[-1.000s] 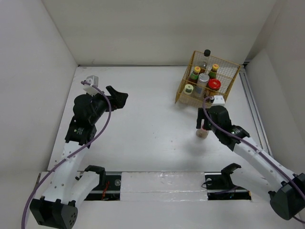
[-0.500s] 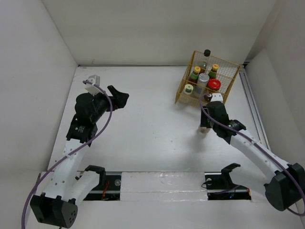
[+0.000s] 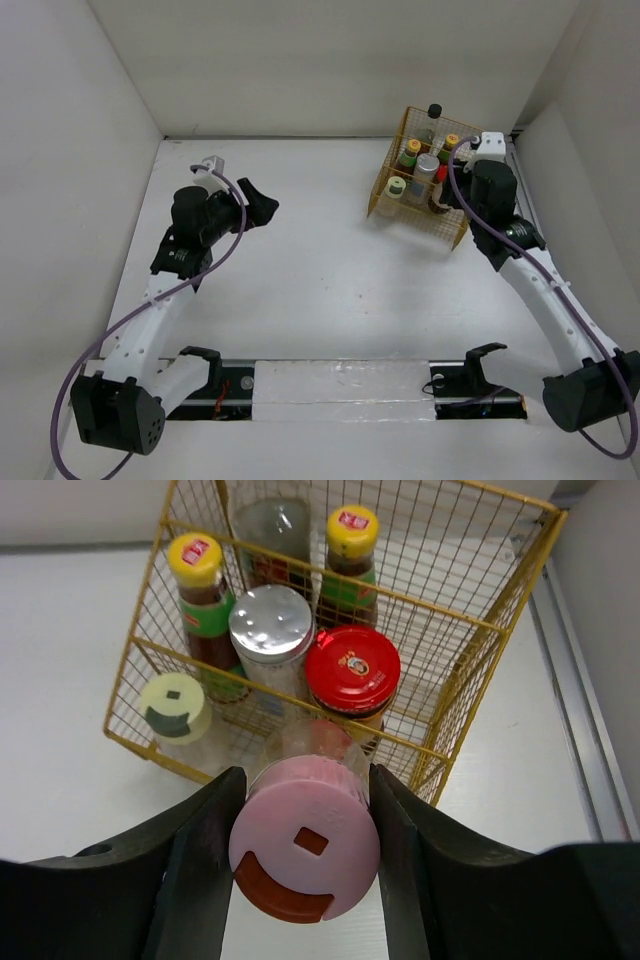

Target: Organize the condiment bottles

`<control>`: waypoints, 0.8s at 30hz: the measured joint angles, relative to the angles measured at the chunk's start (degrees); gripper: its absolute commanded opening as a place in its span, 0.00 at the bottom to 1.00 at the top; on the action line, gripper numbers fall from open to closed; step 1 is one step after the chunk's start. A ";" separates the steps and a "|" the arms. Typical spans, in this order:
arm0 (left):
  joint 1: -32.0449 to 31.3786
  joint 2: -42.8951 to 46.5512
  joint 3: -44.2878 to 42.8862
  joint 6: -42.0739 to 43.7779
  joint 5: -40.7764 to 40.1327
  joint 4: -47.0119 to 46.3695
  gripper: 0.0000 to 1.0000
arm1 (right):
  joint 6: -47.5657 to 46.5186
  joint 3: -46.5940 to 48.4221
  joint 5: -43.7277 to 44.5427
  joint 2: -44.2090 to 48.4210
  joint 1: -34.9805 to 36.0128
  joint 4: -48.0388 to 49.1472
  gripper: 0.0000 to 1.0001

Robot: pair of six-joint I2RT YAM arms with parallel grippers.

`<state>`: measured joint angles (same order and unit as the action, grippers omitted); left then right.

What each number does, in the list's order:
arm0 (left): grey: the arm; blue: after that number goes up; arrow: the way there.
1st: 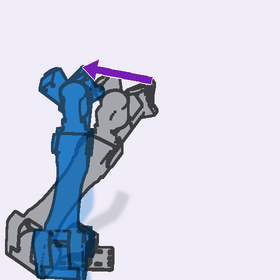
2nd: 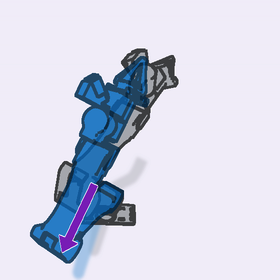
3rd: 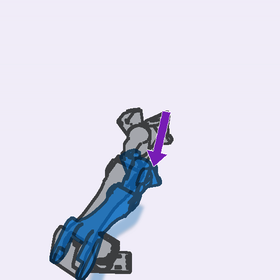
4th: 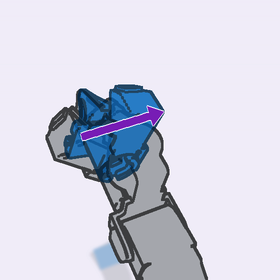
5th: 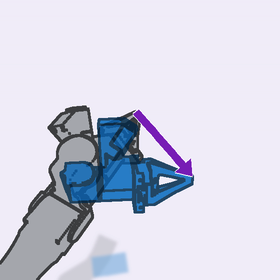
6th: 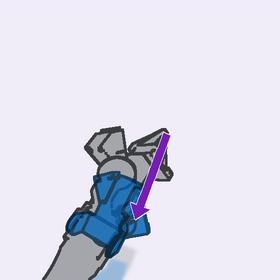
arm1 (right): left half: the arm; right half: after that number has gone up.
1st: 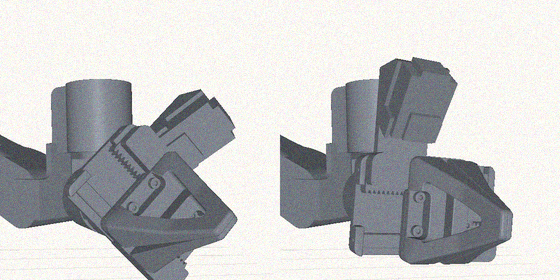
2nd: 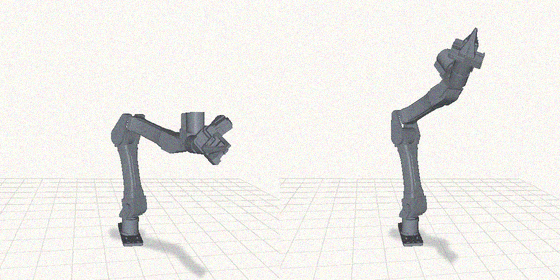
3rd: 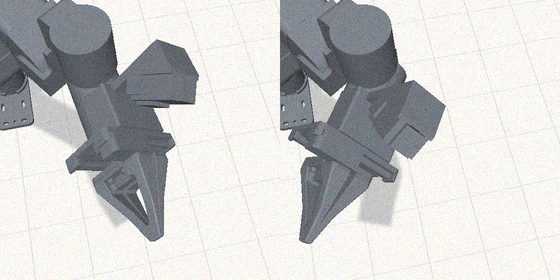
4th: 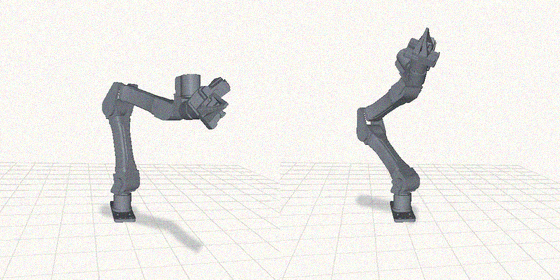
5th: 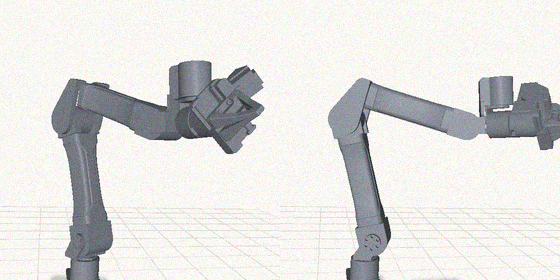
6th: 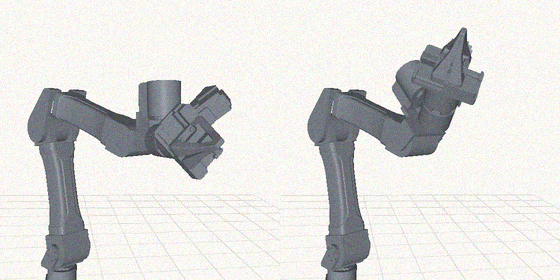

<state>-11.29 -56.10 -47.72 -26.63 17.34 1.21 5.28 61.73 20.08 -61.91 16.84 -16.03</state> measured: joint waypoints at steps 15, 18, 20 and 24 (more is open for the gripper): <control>-0.85 -6.69 -4.09 0.00 3.28 0.37 0.86 | -0.79 -2.56 -8.76 -7.54 -9.40 4.55 0.38; -1.01 -7.28 -4.17 0.00 3.65 0.37 0.87 | -0.79 -2.75 -8.79 -8.04 -9.75 5.97 0.38; -1.01 -7.69 -4.17 0.00 3.65 0.35 0.87 | -0.79 -2.95 -8.90 -8.46 -10.03 6.95 0.38; -1.01 -7.80 -4.17 0.00 3.65 0.31 0.87 | -0.72 -3.96 -8.87 -8.48 -10.19 7.48 0.37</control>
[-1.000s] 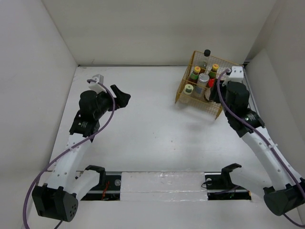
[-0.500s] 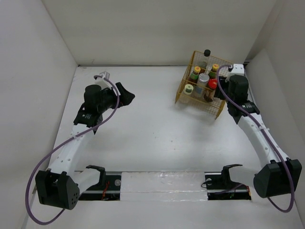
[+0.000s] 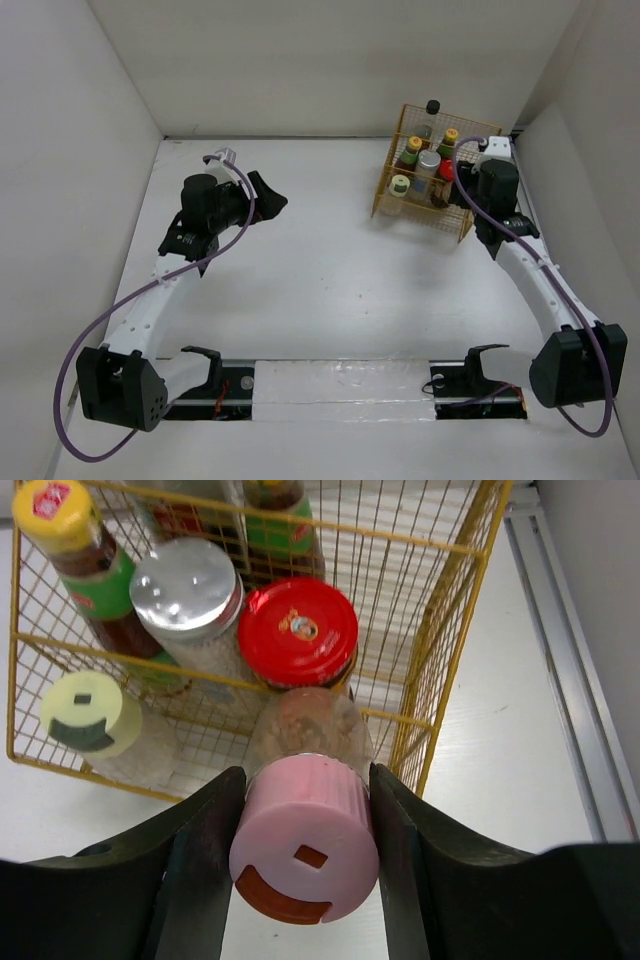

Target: Organize the condiment bottles

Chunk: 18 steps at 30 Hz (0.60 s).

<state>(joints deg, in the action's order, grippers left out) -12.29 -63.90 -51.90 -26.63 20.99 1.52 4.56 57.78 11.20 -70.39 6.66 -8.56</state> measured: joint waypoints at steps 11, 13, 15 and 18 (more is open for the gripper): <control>0.00 0.00 0.00 -0.02 0.00 -0.31 0.87 | 0.79 -6.56 -0.02 3.63 0.04 -1.20 0.37; 0.00 0.00 0.00 -0.02 0.00 -0.44 0.87 | 0.85 -6.56 -0.02 3.61 0.00 -1.07 0.37; 0.00 0.02 0.00 0.00 0.00 -0.46 0.87 | 0.87 -6.23 -0.02 2.67 -0.37 -0.70 0.37; 0.00 0.00 0.00 0.00 0.00 -0.52 0.87 | 1.25 -3.96 -0.02 -1.79 -1.16 -0.44 0.37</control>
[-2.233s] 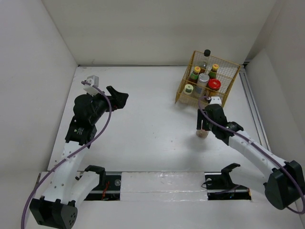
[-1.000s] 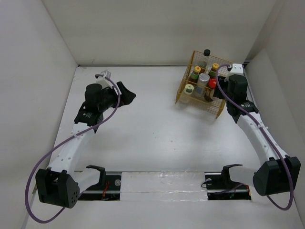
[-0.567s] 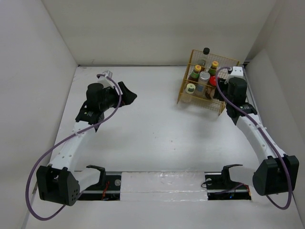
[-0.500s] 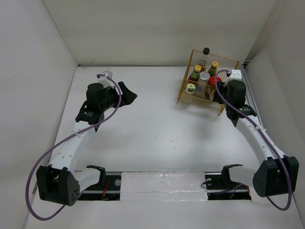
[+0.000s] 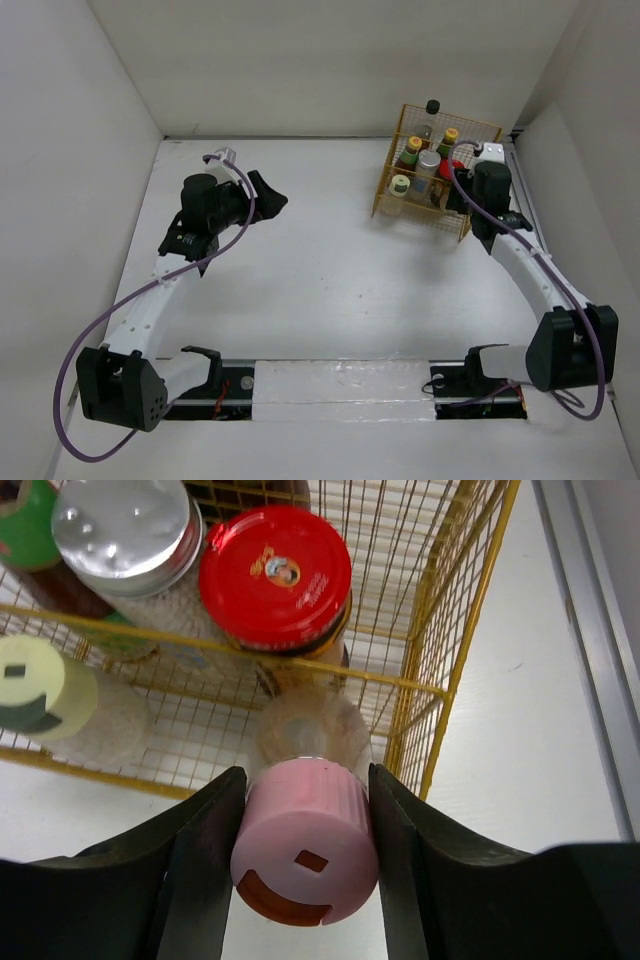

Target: Organize the condiment bottles

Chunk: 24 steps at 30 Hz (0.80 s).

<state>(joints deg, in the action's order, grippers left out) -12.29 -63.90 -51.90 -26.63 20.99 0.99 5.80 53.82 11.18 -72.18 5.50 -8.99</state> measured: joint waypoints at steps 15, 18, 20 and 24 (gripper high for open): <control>0.00 0.00 0.00 -0.02 -0.07 -0.76 0.88 | 0.68 8.24 0.96 -13.70 -1.05 -1.33 0.43; 0.00 0.00 0.00 0.00 -0.07 -0.79 0.88 | 0.90 8.07 1.05 -15.21 -1.05 -1.42 0.45; 0.00 0.00 0.00 0.02 -0.07 -0.79 0.88 | 1.09 7.96 1.14 -15.96 -1.05 -0.70 0.54; 0.00 0.00 0.00 0.02 -0.07 -1.01 0.88 | 1.51 7.80 1.09 -16.13 -1.07 -0.26 0.69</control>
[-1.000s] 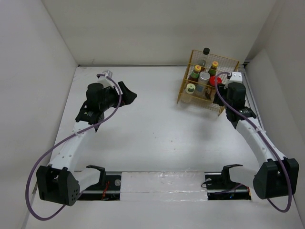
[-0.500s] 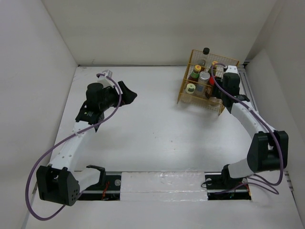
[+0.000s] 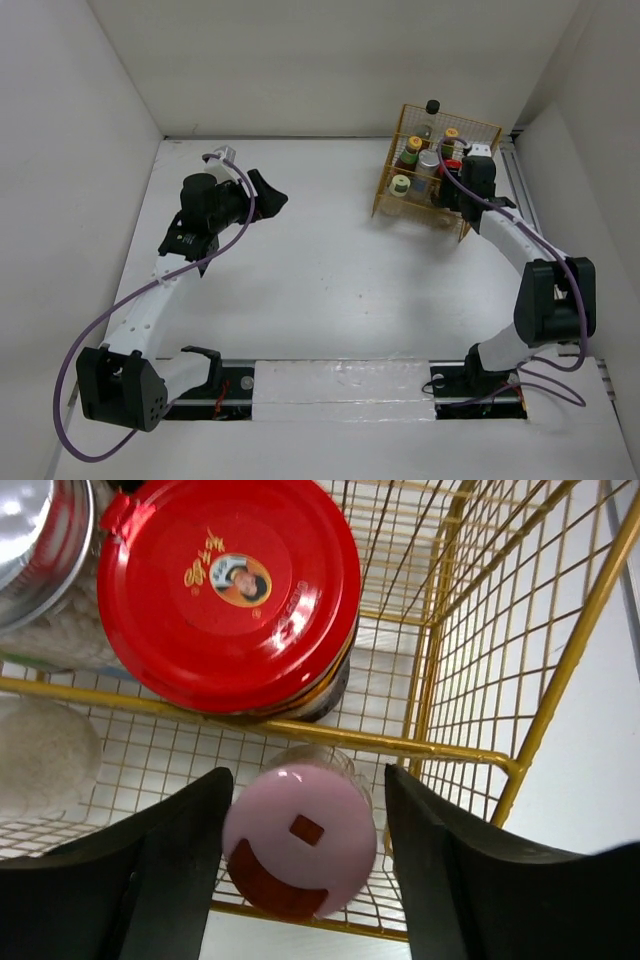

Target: Organize the condiment bottles

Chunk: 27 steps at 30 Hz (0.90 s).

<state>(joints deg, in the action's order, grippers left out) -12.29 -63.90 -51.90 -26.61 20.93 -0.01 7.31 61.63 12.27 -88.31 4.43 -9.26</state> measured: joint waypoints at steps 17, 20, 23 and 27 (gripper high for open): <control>0.00 0.31 0.00 -0.02 1.11 -0.63 0.93 | -0.44 -6.10 -2.99 31.12 11.50 6.99 1.00; 0.00 2.40 0.44 -0.31 1.49 -1.14 0.94 | -2.51 -7.87 -8.79 34.32 17.31 10.14 1.00; 0.00 7.43 1.73 -0.70 1.57 -2.45 0.96 | -4.81 -11.02 -14.43 34.82 23.63 12.22 1.00; 0.00 16.02 2.86 -0.96 1.25 -4.87 0.96 | -7.76 -17.20 -20.74 33.92 33.00 12.46 1.00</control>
<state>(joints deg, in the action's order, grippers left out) -12.29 -47.88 -49.04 -27.57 22.17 -4.89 -0.45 44.42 -8.47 -54.39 37.43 3.20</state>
